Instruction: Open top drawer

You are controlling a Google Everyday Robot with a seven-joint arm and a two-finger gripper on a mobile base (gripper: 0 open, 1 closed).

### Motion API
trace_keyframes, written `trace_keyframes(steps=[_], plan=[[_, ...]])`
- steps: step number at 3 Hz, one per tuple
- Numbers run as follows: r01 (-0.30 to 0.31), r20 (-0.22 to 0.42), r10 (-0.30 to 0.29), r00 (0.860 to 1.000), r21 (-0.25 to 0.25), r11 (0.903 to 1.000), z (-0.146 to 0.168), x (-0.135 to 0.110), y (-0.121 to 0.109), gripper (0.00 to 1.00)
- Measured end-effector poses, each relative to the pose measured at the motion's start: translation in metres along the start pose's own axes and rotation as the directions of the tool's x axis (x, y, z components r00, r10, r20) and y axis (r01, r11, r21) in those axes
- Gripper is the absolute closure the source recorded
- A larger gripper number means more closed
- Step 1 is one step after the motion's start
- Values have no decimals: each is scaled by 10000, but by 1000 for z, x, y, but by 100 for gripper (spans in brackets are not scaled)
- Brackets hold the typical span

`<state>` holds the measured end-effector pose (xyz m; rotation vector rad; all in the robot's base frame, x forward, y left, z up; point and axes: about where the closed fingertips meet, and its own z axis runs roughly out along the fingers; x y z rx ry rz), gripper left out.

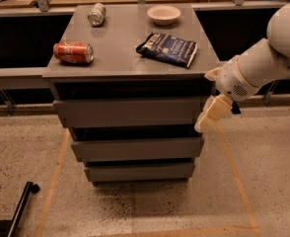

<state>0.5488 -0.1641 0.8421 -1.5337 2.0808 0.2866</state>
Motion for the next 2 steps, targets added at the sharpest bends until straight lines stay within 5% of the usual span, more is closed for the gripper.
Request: trace_keyframes(steps=[2], plan=[[31,231,-15,9997,-676,9977,59,-13,-8,0]])
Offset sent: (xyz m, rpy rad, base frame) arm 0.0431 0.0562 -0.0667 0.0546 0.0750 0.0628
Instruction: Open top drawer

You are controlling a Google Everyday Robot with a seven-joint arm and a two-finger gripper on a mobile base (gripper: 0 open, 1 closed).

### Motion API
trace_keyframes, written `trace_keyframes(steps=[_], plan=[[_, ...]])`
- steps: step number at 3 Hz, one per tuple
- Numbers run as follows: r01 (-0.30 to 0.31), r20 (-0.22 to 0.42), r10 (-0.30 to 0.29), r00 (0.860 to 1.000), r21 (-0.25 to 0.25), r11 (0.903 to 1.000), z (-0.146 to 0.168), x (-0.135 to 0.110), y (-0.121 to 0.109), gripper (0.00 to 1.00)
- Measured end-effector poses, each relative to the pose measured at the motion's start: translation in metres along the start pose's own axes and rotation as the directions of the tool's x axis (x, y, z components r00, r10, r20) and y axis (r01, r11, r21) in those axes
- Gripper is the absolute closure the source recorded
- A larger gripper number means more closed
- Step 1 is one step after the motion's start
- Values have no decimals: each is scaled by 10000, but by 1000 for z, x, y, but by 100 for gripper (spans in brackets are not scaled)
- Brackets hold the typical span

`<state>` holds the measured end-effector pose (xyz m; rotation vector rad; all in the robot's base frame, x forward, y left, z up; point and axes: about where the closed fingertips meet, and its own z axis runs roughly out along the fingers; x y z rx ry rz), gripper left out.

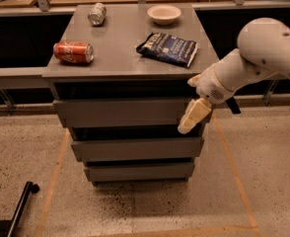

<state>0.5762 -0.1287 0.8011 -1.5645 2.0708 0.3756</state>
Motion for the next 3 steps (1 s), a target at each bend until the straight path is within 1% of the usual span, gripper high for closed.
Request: trace_keyframes(steps=[1,2,3], plan=[[-125,150,129,9998,-252,9996,27,-2,-6,0],[-222,341,233,9991,-309,9993,49,-5,-20,0],[-650,613,636,9961,207,9977,46,-9,-35,0]])
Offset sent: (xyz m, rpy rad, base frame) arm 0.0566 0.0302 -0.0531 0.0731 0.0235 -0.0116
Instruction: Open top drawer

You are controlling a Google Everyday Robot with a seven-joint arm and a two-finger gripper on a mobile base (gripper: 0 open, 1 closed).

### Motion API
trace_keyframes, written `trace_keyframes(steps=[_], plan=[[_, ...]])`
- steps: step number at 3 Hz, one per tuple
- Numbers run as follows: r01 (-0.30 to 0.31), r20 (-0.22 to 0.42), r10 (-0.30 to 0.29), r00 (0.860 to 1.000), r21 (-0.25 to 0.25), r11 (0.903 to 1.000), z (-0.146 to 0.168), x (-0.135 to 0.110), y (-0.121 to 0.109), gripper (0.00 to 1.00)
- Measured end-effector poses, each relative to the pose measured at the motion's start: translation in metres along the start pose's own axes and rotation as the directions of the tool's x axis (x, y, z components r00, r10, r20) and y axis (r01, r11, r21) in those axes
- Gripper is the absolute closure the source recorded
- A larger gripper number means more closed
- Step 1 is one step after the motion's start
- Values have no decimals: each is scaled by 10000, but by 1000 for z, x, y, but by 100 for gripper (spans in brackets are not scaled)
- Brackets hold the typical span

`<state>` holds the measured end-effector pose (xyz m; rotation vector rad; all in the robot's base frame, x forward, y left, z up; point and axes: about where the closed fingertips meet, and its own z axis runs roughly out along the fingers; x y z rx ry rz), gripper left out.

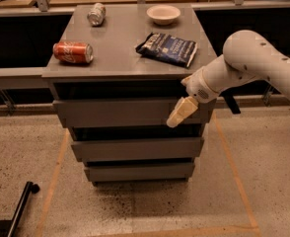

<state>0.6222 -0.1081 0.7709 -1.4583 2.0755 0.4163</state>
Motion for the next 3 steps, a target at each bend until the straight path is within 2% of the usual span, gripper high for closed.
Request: trace_keyframes(steps=[1,3], plan=[[0,0,0,10000,0,10000,0,0,0,0],[194,255,-187,9995,-283,9994,48,-15,-16,0]])
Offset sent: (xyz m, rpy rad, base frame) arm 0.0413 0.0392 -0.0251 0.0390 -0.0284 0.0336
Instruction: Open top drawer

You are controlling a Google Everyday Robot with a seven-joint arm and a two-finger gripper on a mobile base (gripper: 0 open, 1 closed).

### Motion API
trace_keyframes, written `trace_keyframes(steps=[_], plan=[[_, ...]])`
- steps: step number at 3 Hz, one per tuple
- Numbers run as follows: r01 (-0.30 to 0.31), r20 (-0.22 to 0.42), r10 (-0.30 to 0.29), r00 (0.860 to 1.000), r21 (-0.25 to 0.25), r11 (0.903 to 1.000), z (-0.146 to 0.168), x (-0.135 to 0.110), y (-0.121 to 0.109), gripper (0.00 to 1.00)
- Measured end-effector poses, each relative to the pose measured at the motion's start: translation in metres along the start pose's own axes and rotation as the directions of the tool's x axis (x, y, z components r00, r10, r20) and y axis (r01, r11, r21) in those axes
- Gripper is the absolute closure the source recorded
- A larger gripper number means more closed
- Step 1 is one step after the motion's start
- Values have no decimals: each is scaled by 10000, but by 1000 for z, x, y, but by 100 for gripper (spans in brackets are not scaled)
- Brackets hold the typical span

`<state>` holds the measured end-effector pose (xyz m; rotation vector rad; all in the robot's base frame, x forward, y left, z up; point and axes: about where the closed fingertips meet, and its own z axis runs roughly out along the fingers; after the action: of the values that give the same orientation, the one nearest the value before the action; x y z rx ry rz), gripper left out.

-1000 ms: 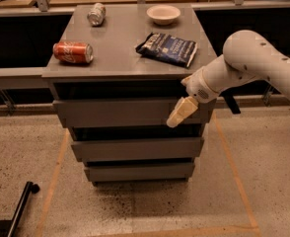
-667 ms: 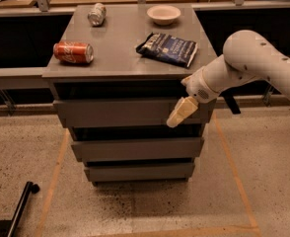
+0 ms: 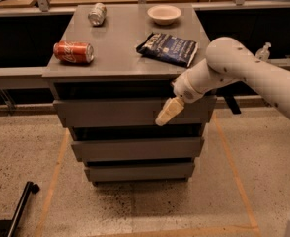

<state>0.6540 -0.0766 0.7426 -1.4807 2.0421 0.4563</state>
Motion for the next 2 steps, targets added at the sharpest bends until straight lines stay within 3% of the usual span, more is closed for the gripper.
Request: trace_keyframes(steps=[2], plan=[[-552,-199,541,9983,-597,9967,57,23,-6,0]])
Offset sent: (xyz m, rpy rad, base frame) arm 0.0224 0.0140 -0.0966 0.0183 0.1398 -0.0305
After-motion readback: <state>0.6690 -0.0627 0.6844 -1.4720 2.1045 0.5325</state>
